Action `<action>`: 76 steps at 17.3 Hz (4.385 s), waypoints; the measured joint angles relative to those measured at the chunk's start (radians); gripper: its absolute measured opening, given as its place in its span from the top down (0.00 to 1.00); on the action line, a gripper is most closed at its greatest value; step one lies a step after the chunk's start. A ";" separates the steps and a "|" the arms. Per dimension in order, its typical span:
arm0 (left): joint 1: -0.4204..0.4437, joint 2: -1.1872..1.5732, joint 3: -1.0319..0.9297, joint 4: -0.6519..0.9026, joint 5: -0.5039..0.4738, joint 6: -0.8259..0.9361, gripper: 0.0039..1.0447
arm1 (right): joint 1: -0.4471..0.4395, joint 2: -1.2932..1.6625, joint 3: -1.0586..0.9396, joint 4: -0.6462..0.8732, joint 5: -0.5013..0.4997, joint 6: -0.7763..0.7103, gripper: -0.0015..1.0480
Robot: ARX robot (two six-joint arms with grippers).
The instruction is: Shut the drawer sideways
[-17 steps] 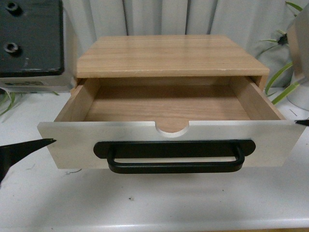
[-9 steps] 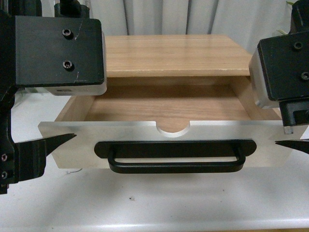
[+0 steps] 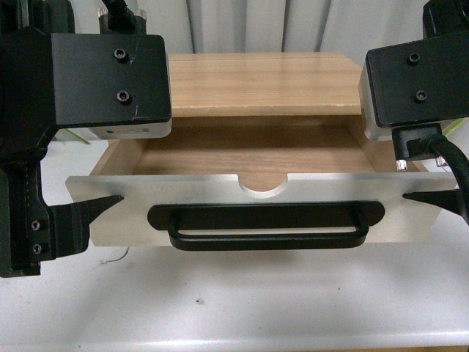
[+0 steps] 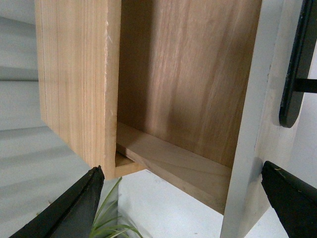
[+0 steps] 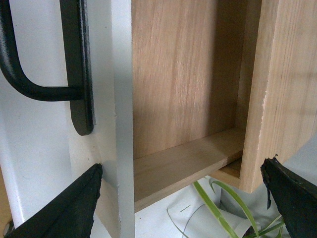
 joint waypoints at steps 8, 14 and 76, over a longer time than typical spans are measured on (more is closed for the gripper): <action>0.009 0.122 0.016 0.153 -0.056 -0.067 0.06 | -0.032 0.091 0.056 0.058 0.009 0.029 0.06; 0.005 0.194 0.044 0.286 -0.127 -0.118 0.06 | -0.053 0.157 0.100 0.137 0.021 0.064 0.06; 0.333 -1.369 -0.777 0.000 0.033 -1.235 0.99 | -0.261 -1.489 -0.959 0.227 0.109 1.434 0.98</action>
